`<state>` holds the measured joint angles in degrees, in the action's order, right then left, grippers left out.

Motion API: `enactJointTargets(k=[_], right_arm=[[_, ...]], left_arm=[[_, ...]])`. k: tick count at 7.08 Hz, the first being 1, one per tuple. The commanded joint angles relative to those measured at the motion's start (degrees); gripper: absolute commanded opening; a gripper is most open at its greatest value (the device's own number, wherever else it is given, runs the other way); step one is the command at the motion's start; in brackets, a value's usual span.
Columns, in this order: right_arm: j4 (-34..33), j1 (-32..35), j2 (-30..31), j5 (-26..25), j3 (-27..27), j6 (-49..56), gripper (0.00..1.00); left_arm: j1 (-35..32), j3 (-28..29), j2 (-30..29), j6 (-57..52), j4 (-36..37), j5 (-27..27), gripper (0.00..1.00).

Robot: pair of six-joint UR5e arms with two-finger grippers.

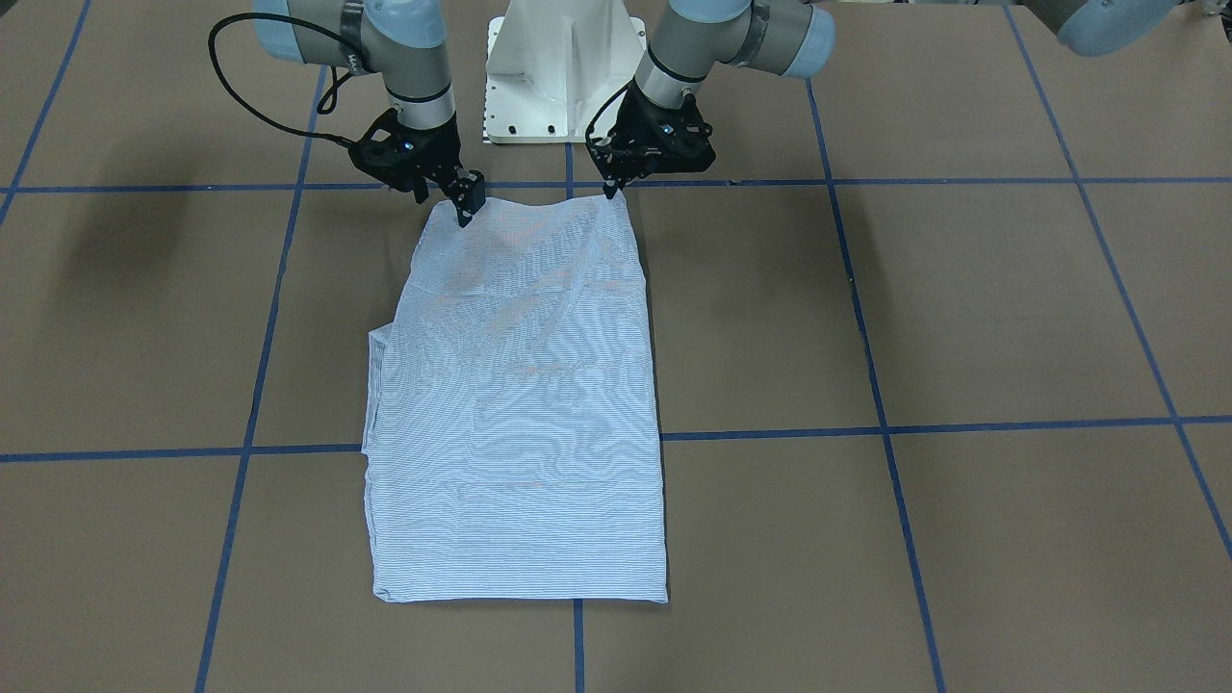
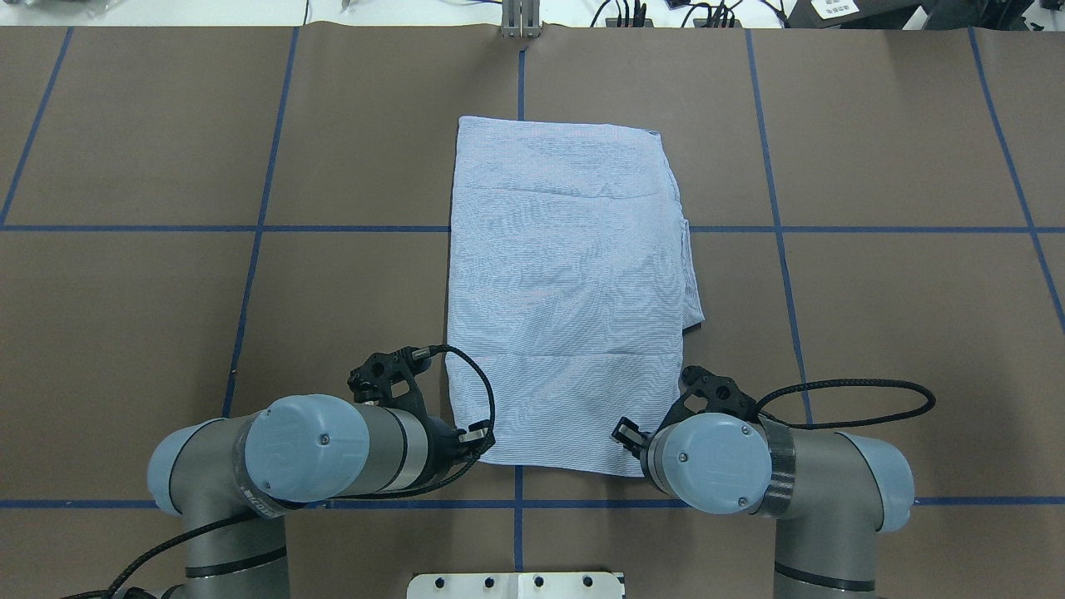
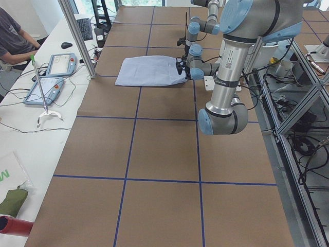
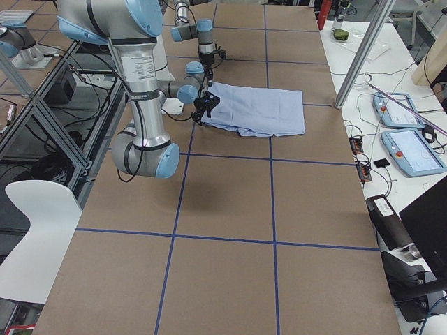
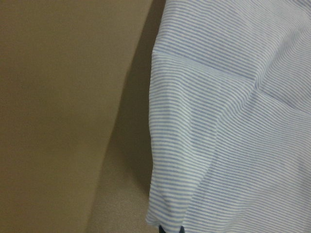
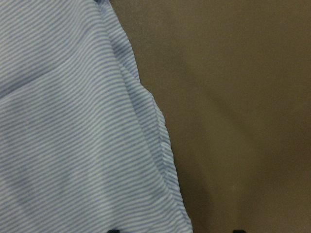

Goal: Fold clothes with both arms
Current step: 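Pinch the shirt's near corners with both grippers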

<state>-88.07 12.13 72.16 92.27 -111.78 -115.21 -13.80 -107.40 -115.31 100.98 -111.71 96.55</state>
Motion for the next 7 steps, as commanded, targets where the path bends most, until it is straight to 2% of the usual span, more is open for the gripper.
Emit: enactJointTargets(k=[1,2,4,7], right_arm=[[0.0,0.1,0.2,0.2,-0.1,0.1,0.84],[-0.1,0.2,0.3,0.3,-0.1,0.1,0.85],[-0.1,0.2,0.4,0.3,-0.1,0.1,0.95],[-0.1,0.2,0.4,0.2,0.1,0.1,0.94]], left_arm=[[-0.1,0.0,0.0,0.0,0.0,-0.1,0.0],[0.0,0.0,0.0,0.0,-0.1,-0.1,0.0],[0.0,0.0,0.0,0.0,-0.1,-0.1,0.0],[0.0,0.0,0.0,0.0,-0.1,-0.1,0.0]])
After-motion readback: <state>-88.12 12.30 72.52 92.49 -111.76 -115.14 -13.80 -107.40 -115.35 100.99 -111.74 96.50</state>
